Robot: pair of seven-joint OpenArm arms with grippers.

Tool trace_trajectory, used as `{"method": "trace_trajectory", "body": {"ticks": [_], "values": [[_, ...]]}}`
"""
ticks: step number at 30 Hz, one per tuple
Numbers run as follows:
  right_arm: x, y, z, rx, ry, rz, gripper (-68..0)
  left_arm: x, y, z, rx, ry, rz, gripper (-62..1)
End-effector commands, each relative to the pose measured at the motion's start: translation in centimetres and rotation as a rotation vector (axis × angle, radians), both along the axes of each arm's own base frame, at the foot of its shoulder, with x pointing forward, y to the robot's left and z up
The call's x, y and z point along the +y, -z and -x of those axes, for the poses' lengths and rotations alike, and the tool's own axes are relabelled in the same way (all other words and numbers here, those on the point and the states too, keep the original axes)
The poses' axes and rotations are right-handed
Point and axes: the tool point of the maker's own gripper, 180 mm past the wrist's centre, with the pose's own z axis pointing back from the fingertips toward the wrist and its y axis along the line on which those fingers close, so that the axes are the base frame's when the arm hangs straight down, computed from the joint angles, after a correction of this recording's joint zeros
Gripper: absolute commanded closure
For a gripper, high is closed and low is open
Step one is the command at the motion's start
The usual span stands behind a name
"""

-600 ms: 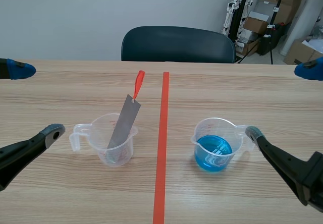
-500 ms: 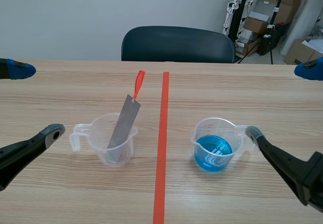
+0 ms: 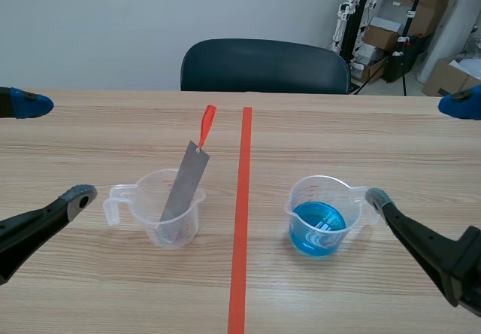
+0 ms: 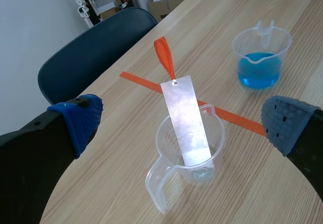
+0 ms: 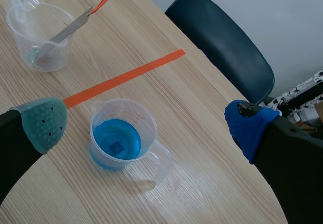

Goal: Do the redox reaction experiment. lift the metal plate out of the left beaker

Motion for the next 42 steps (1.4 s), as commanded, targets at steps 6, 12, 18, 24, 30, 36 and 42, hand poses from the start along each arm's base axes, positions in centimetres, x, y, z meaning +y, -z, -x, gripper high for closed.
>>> {"method": "trace_trajectory", "body": {"ticks": [6, 12, 18, 24, 30, 36, 42], "values": [[0.1, -0.7, -0.1, -0.021, -0.001, -0.018, -66.7, -0.2, -0.8, -0.1, -0.022, -0.002, 0.031, -62.3], [0.1, -0.7, -0.1, -0.021, -0.001, -0.018, -66.7, -0.2, -0.8, -0.1, -0.022, -0.002, 0.032, -62.3], [0.1, -0.7, -0.1, -0.021, -0.002, -0.019, -66.7, -0.2, -0.8, -0.1, -0.022, -0.002, 0.032, -62.3], [0.0, -0.6, -0.1, -0.019, 0.0, -0.016, -66.7, -0.2, -0.8, -0.1, -0.022, -0.002, 0.031, -62.3], [0.3, -0.5, 0.1, -0.005, -0.015, -0.027, -66.8, -0.2, -0.8, -0.1, -0.022, -0.002, 0.031, -62.3], [1.0, -0.5, 0.7, 0.035, -0.056, -0.073, -66.7, -0.2, -0.8, -0.1, -0.022, -0.002, 0.031, -62.3], [1.1, -0.9, 0.7, 0.03, -0.055, -0.104, -66.7, -0.2, -0.8, -0.1, -0.022, -0.002, 0.031, -62.3]]}}
